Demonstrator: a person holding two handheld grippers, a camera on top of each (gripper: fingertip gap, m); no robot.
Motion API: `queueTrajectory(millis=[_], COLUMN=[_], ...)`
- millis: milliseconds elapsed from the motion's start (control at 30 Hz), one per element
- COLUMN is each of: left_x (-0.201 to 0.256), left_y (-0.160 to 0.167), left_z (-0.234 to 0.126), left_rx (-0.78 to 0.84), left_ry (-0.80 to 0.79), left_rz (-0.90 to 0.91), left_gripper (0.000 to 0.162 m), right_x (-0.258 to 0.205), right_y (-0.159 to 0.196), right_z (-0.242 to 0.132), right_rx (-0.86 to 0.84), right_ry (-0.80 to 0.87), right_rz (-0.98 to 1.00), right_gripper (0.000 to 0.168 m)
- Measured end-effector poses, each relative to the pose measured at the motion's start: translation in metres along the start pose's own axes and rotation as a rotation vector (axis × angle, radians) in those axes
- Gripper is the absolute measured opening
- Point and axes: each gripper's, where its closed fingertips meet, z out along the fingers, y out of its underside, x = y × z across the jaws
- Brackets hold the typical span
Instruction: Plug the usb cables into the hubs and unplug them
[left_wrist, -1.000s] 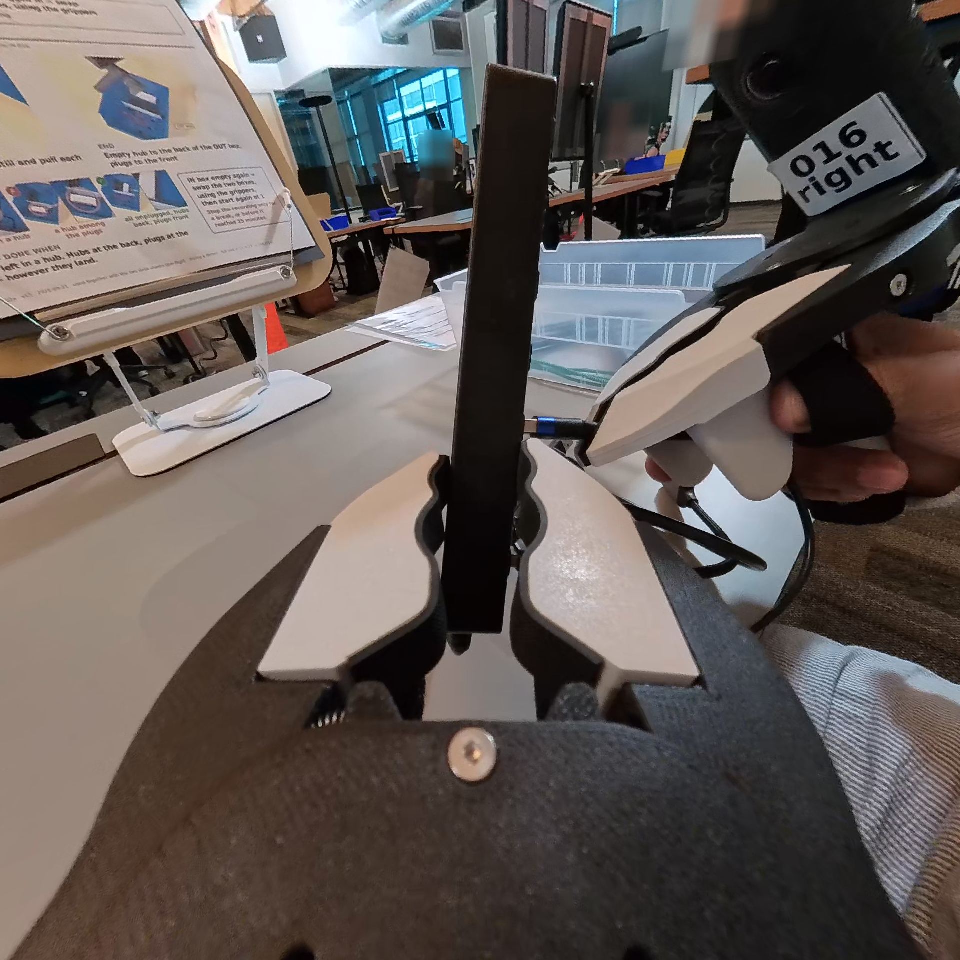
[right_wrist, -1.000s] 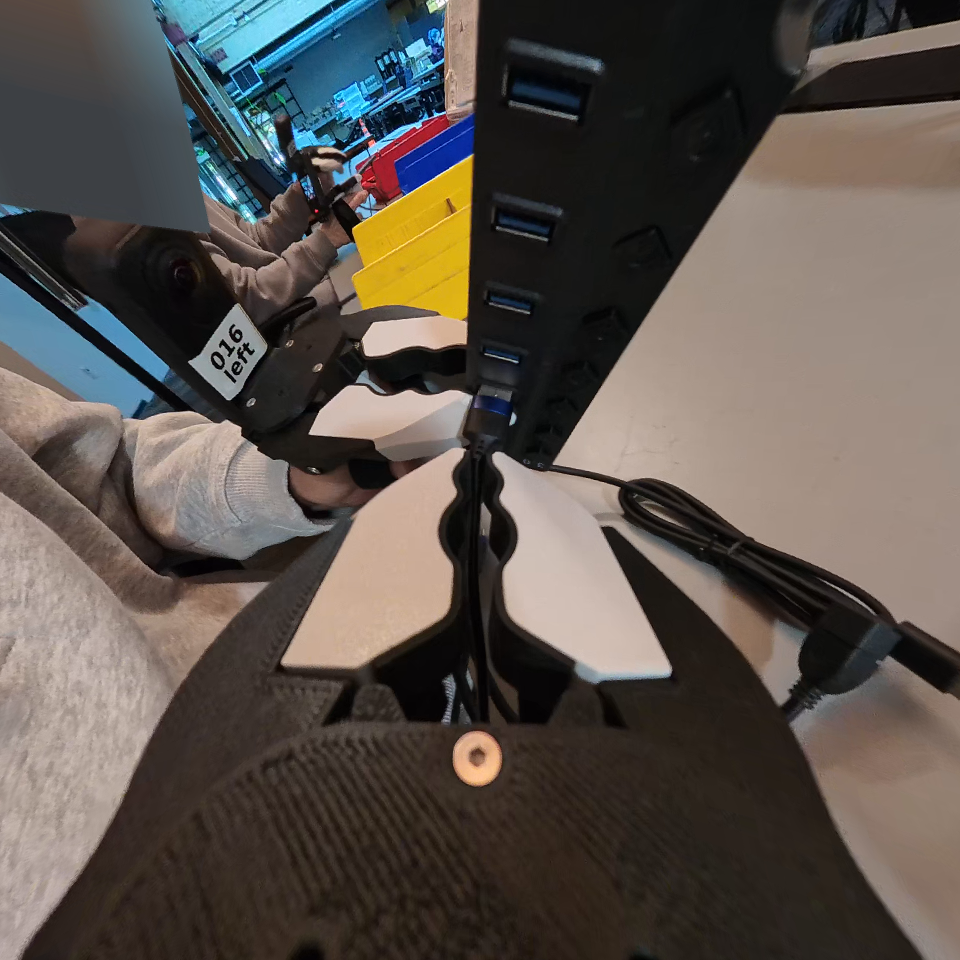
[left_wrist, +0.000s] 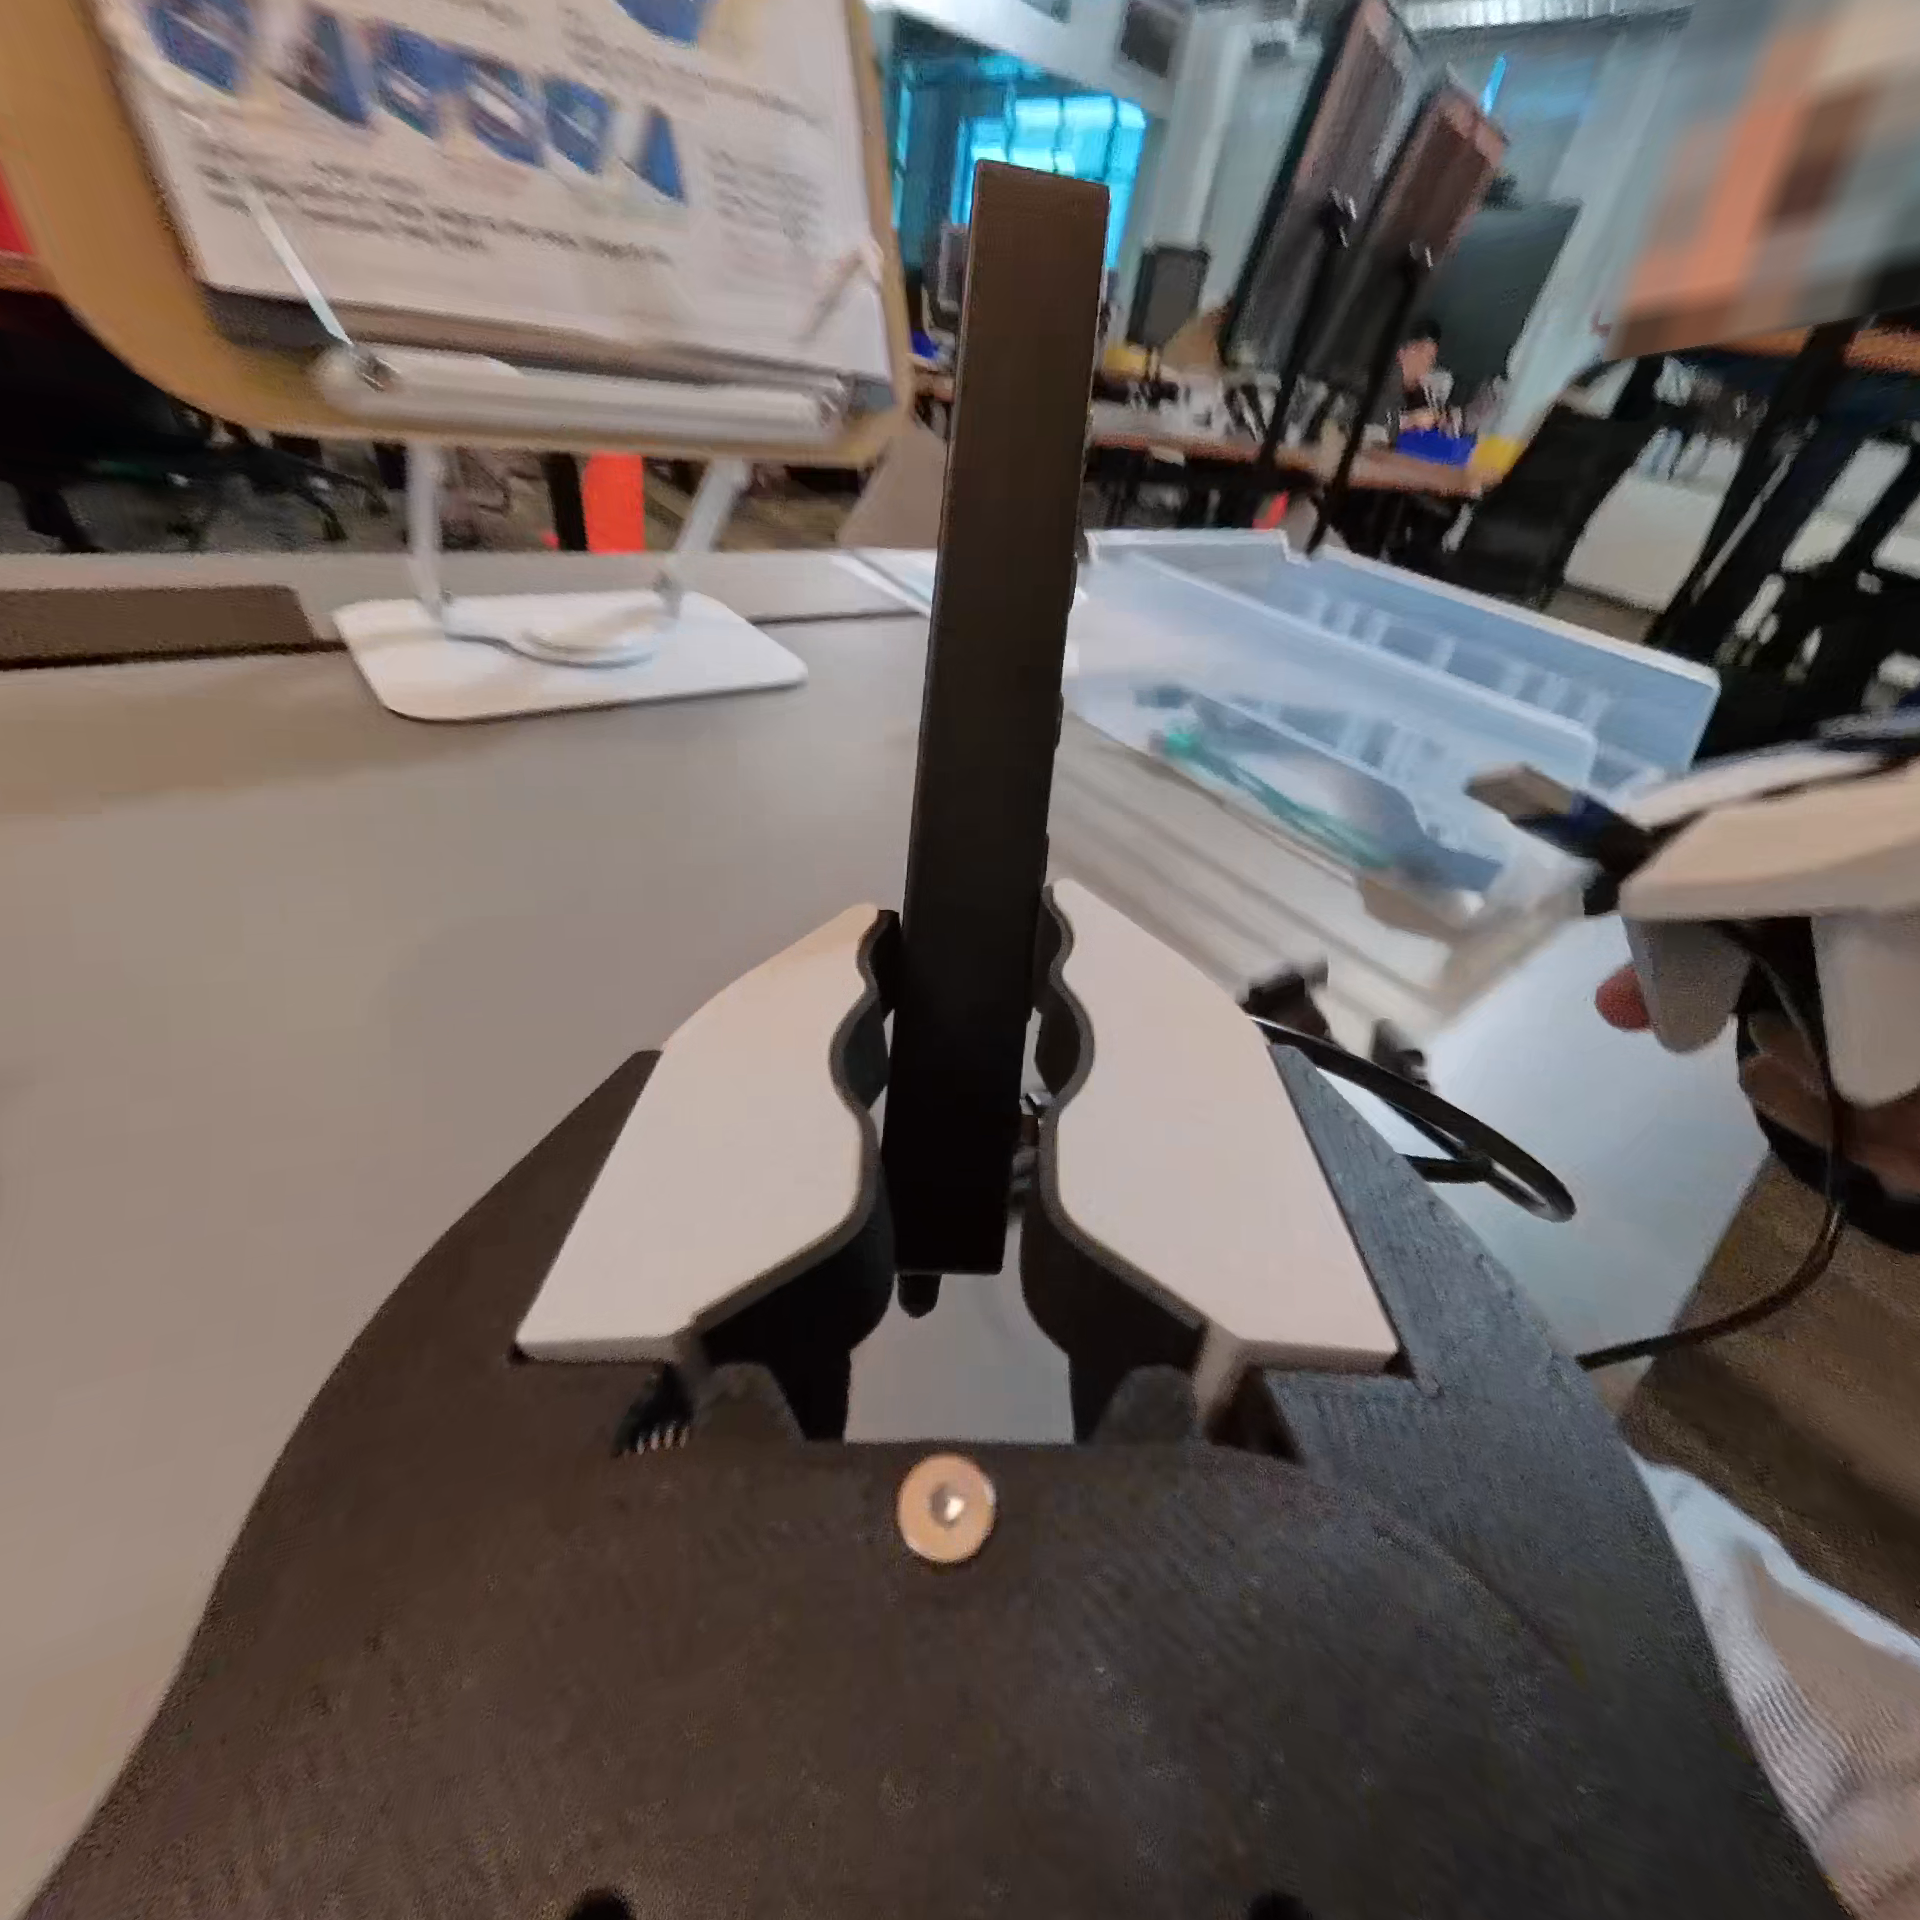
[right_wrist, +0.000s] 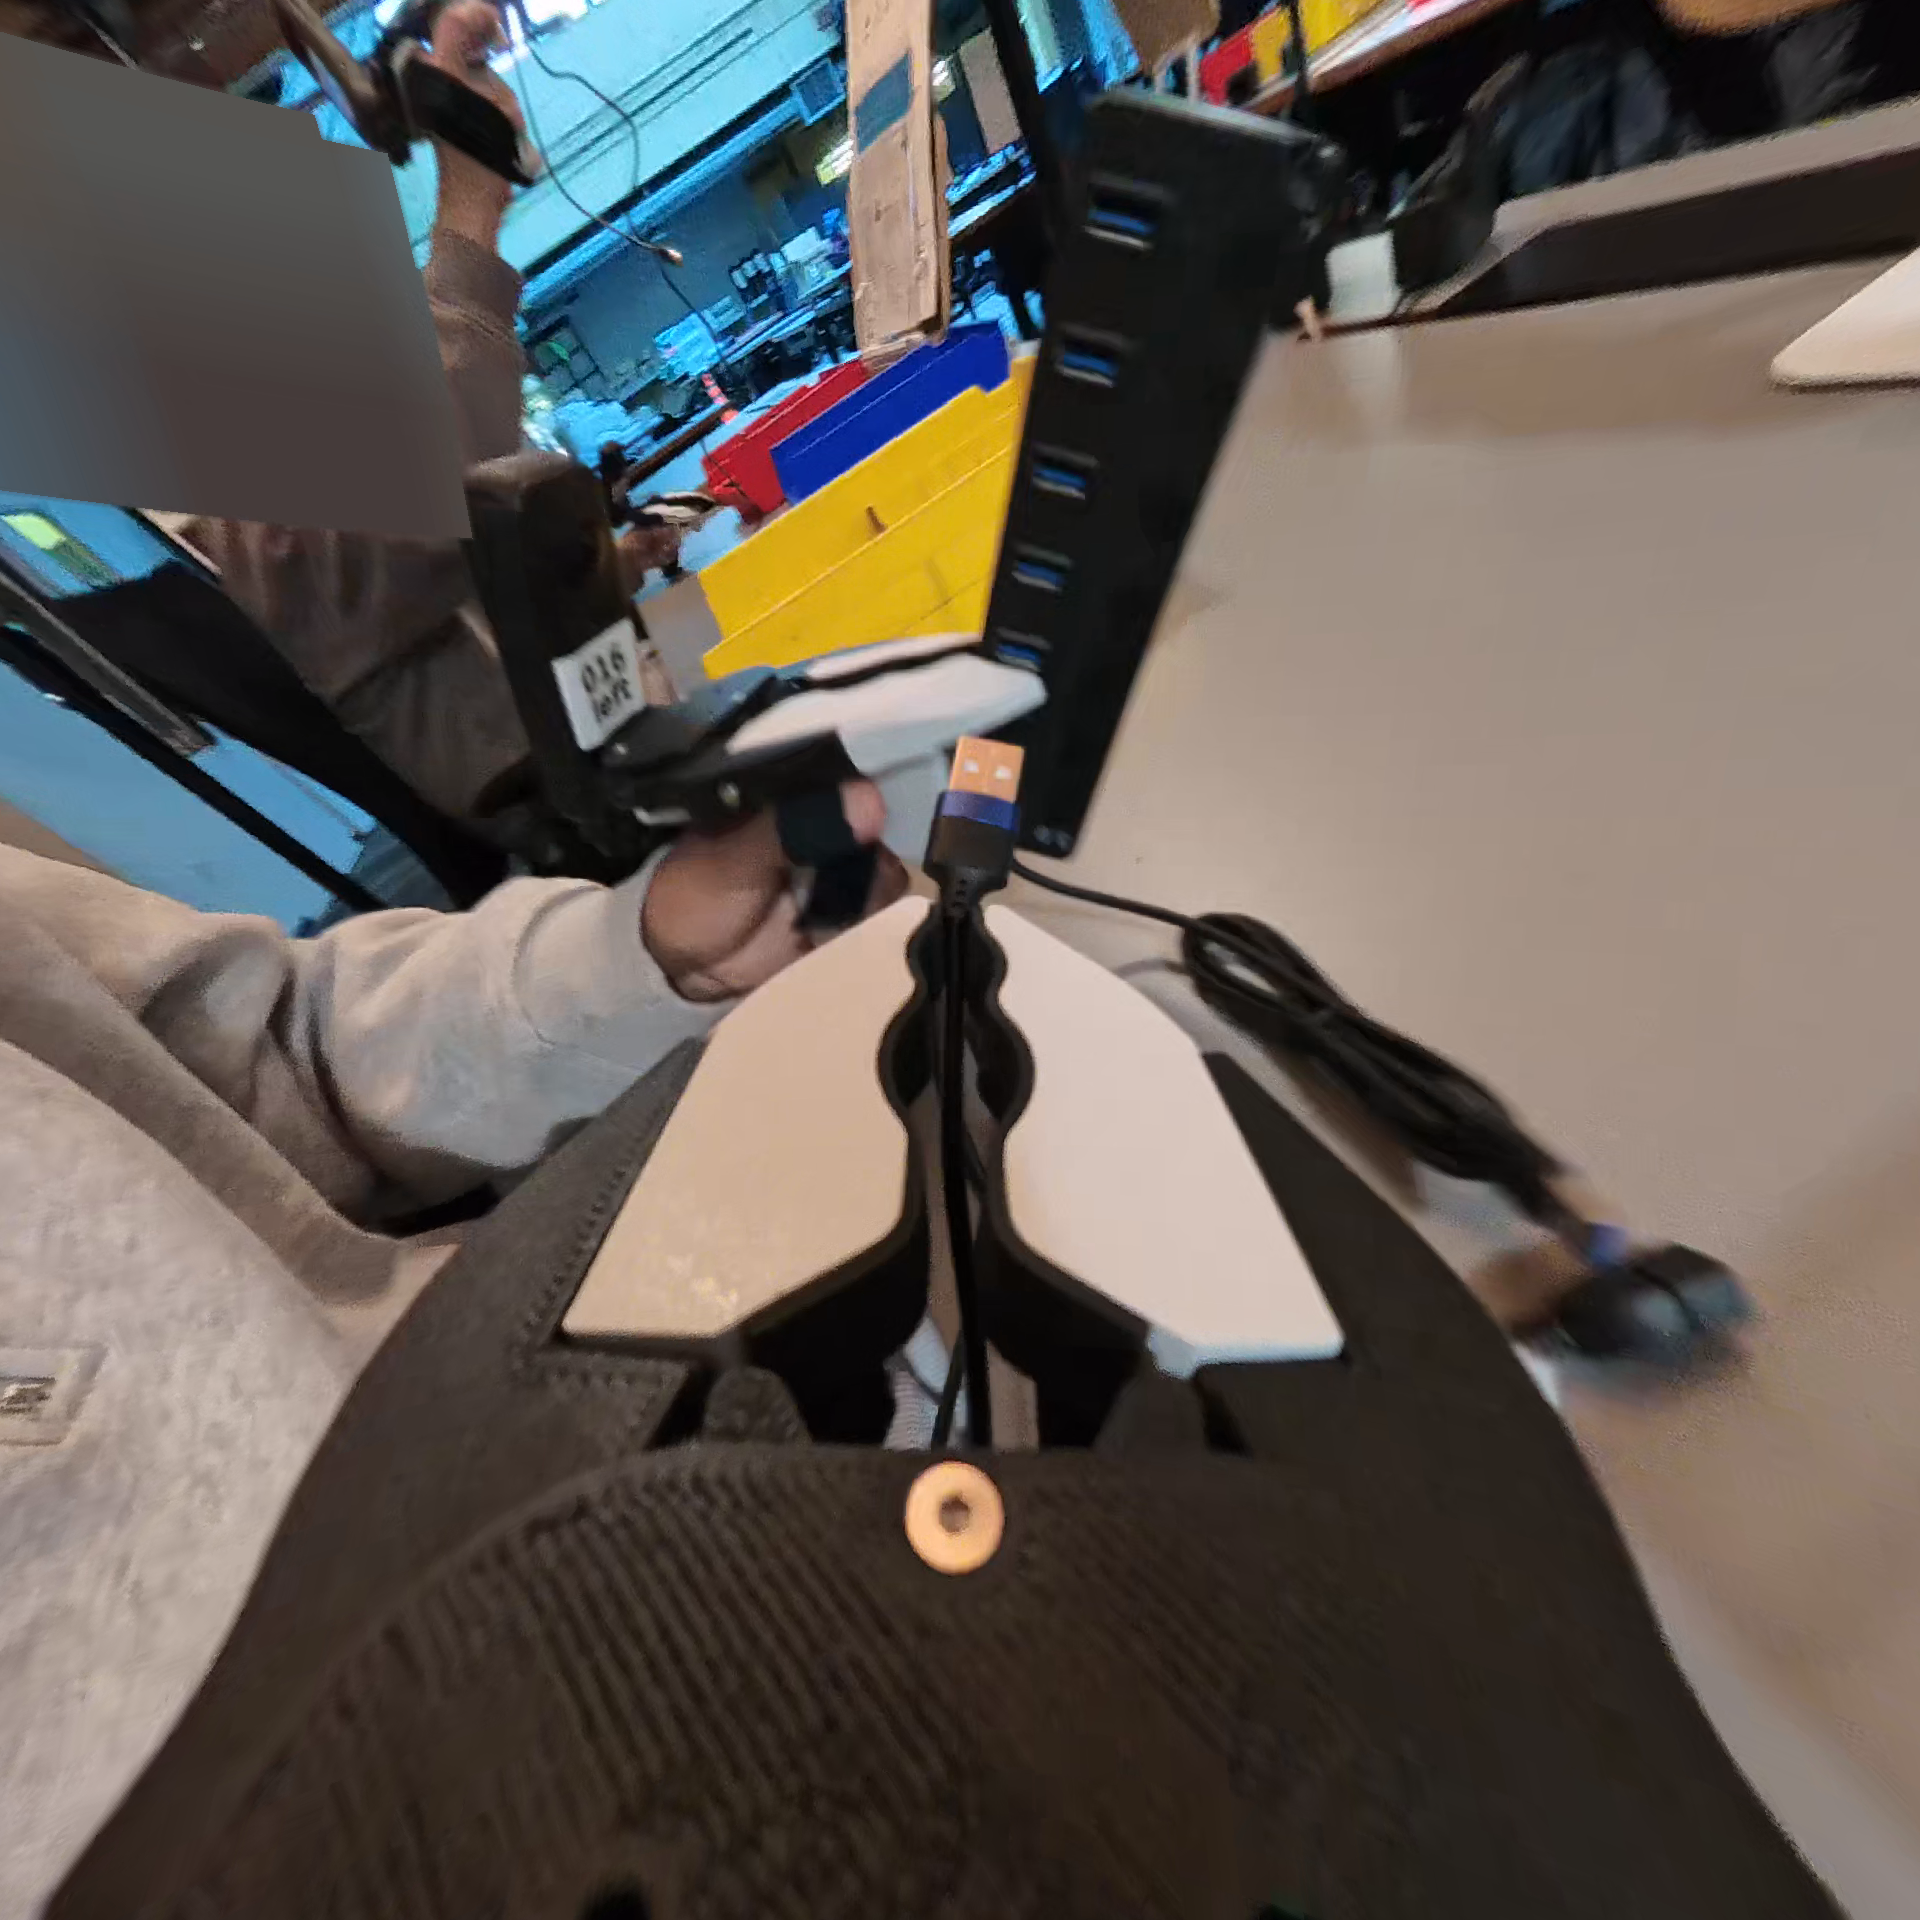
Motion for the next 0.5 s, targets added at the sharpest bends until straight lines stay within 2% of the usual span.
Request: queueTrajectory(millis=[100,267,400,500], left_x=[-0.002,-0.01,-0.025,-0.036], left_y=[-0.017,-0.008,-0.012,-0.014], left_z=[-0.005,-0.004,-0.008,-0.011], left_rx=[0.062,0.057,0.097,0.117], left_ry=[-0.013,-0.039,-0.079,-0.119], left_rz=[0.052,0.08,0.011,-0.024], left_gripper=[0.027,0.027,0.027,0.027], right_x=[0.004,0.002,-0.017,-0.033], right_y=[-0.002,-0.017,-0.064,-0.111], right_z=[0.0,-0.008,-0.034,-0.07], right_rx=[0.01,0.089,0.213,0.3], right_ry=[0.01,-0.047,-0.146,-0.182], right_rz=[-0.047,0.016,0.077,0.056], right_gripper=[0.004,0.004,0.005,0.005])
